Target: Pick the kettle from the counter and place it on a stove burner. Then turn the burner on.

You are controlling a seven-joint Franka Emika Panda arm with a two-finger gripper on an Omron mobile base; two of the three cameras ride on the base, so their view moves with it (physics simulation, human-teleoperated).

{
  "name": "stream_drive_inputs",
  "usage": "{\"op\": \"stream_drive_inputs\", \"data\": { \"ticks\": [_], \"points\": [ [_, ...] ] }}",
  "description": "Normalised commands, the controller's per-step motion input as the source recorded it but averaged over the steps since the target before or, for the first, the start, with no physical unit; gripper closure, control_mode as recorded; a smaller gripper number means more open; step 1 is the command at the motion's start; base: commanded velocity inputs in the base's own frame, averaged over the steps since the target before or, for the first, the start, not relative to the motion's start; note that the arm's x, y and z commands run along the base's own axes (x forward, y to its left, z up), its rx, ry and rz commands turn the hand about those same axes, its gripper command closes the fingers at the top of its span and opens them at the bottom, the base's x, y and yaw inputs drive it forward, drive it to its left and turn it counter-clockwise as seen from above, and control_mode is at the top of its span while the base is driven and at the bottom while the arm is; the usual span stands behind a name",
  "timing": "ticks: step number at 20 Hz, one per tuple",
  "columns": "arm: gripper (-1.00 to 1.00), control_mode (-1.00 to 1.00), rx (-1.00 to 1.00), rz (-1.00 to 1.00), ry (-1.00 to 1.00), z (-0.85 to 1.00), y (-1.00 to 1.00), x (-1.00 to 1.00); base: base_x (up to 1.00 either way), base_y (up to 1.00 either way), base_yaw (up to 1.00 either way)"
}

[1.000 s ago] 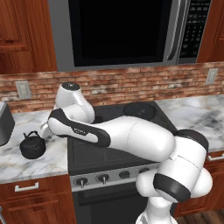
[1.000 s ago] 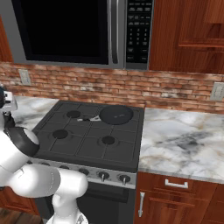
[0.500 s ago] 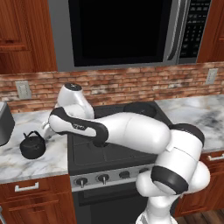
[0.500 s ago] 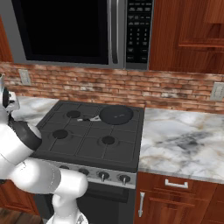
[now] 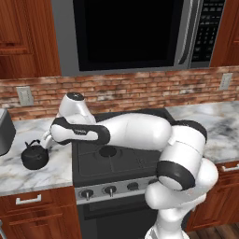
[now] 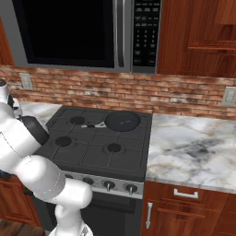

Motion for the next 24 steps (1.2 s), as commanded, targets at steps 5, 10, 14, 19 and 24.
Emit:
{"op": "stream_drive_inputs", "data": {
  "ticks": [5,10,14,19,24],
  "points": [
    [-1.0,-1.0,0.0,0.02,0.0,-0.04,0.15,0.32,0.0,0.0,0.0],
    [-1.0,-1.0,0.0,0.0,0.0,-0.07,0.13,0.29,0.0,0.0,0.0],
    [-1.0,-1.0,0.01,0.0,0.0,-0.2,0.22,0.35,0.0,0.0,0.0],
    [-1.0,-1.0,0.08,0.0,0.0,-0.3,0.21,0.3,0.0,0.0,0.0],
    [-1.0,-1.0,0.14,-0.02,0.0,-0.2,0.15,0.17,0.0,0.0,0.0]
  ]
}}
